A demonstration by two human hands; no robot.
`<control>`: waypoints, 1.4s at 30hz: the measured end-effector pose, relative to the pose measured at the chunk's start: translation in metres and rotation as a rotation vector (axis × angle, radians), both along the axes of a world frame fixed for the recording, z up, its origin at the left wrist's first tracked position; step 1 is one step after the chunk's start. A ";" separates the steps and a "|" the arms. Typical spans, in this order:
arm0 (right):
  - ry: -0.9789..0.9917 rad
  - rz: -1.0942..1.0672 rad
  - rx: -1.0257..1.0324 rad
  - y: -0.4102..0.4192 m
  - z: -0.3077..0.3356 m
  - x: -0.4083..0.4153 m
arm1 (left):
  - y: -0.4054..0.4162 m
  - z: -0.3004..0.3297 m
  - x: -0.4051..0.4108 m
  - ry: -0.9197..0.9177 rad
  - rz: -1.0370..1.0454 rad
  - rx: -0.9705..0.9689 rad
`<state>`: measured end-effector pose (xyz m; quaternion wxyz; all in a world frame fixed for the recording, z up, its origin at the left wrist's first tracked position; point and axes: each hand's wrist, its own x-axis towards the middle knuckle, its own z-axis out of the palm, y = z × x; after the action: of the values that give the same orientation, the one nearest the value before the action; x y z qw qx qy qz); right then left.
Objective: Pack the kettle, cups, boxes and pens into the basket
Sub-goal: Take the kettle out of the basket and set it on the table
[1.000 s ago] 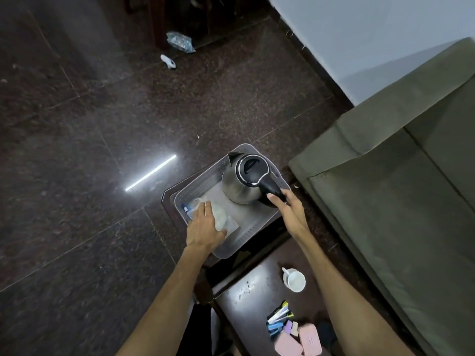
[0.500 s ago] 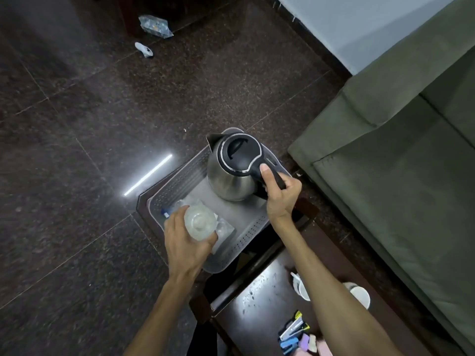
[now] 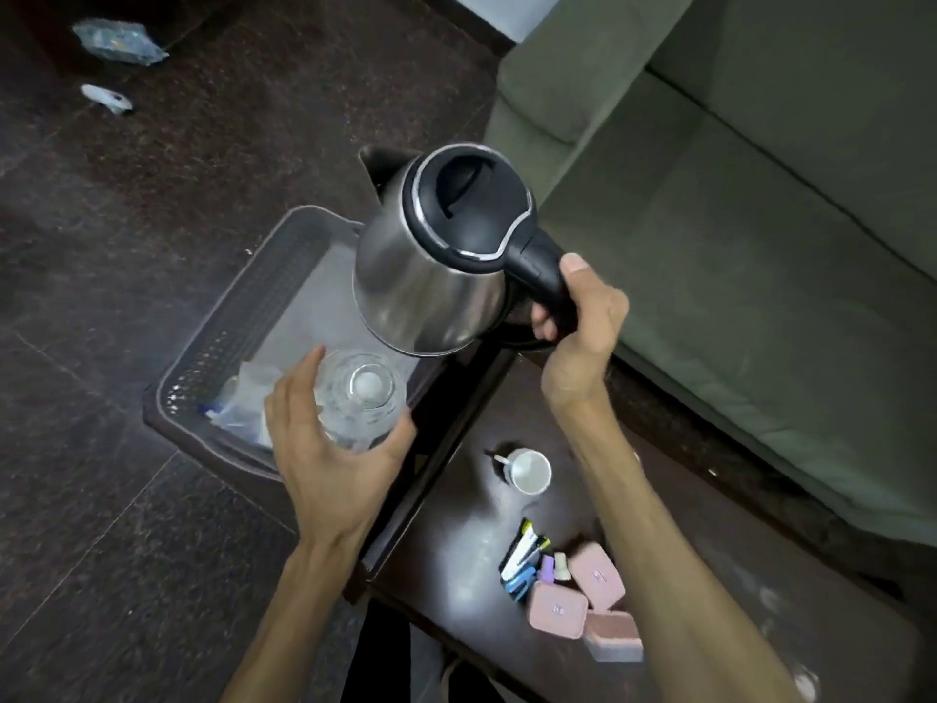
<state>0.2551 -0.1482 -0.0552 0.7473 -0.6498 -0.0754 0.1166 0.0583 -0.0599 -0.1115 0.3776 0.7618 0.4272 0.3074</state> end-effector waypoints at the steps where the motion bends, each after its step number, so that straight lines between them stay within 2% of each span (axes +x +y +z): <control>1: 0.000 -0.021 0.010 -0.019 0.008 0.002 | -0.015 0.003 0.005 -0.016 -0.037 0.007; 5: -0.009 -0.099 0.016 -0.105 0.034 0.004 | -0.084 0.007 0.022 -0.008 -0.234 0.001; 9: -0.056 -0.179 -0.018 -0.197 0.047 -0.001 | -0.148 -0.004 0.037 0.142 -0.475 -0.084; 13: -0.120 -0.230 -0.124 -0.280 0.051 -0.007 | -0.199 -0.030 0.052 0.274 -0.724 -0.030; 17: -0.216 -0.221 -0.325 -0.350 0.044 -0.015 | -0.229 -0.067 0.064 0.367 -0.849 0.084; 23: -0.204 -0.146 -0.572 -0.412 0.023 -0.024 | -0.250 -0.113 0.078 0.424 -0.871 0.035; 27: -0.184 -0.060 -0.702 -0.431 0.007 -0.020 | -0.261 -0.135 0.087 0.470 -0.871 0.086; 32: -0.175 0.032 -0.861 -0.426 -0.011 -0.009 | -0.268 -0.148 0.090 0.526 -0.856 0.100; 42: -0.315 0.121 -1.207 -0.398 -0.041 0.006 | -0.277 -0.153 0.094 0.545 -0.856 0.082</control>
<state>0.2610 -0.5462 -0.0958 0.2206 -0.9613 -0.1422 0.0838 0.1525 -0.3365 -0.2643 0.3145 0.9353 0.1474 -0.0683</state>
